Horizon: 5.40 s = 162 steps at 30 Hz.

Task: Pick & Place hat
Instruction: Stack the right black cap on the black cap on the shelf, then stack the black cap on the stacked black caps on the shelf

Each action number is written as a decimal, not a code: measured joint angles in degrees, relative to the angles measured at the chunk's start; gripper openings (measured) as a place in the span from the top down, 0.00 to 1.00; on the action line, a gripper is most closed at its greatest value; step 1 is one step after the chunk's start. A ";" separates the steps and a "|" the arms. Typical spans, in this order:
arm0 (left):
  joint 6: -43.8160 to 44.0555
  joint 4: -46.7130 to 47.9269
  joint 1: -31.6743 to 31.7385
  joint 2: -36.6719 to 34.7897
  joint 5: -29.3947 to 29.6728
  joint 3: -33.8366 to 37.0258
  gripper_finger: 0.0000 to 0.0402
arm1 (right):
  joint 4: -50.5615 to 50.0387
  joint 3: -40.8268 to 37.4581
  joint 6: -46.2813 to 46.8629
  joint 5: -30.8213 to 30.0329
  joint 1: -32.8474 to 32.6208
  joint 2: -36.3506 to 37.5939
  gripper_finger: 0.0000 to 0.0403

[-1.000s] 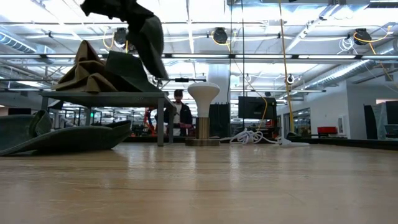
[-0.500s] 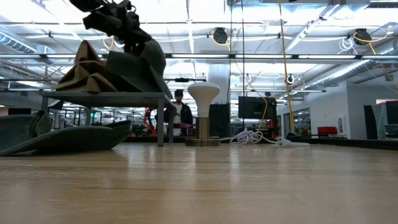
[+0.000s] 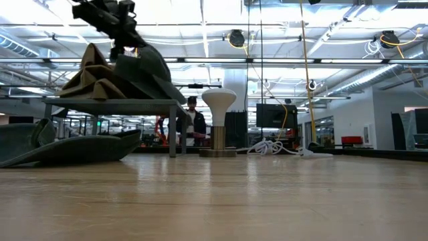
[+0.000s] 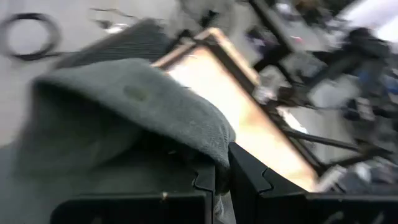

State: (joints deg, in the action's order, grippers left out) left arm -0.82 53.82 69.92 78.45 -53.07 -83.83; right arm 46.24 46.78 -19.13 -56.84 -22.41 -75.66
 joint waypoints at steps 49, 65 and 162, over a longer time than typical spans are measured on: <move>6.15 11.94 -0.12 -4.63 28.63 -0.02 0.62 | -2.23 0.00 4.98 9.11 2.93 0.00 0.96; 5.95 -15.83 -3.55 -12.98 30.45 -0.07 0.60 | -2.38 0.00 4.98 9.14 2.93 0.00 0.96; 71.75 15.61 -74.60 -10.48 58.40 0.00 0.60 | -6.78 -0.02 20.00 13.58 -0.15 0.00 0.71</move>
State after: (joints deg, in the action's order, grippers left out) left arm 70.94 69.43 -4.68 67.97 5.33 -83.83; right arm 39.46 46.76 0.86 -43.26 -22.57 -75.66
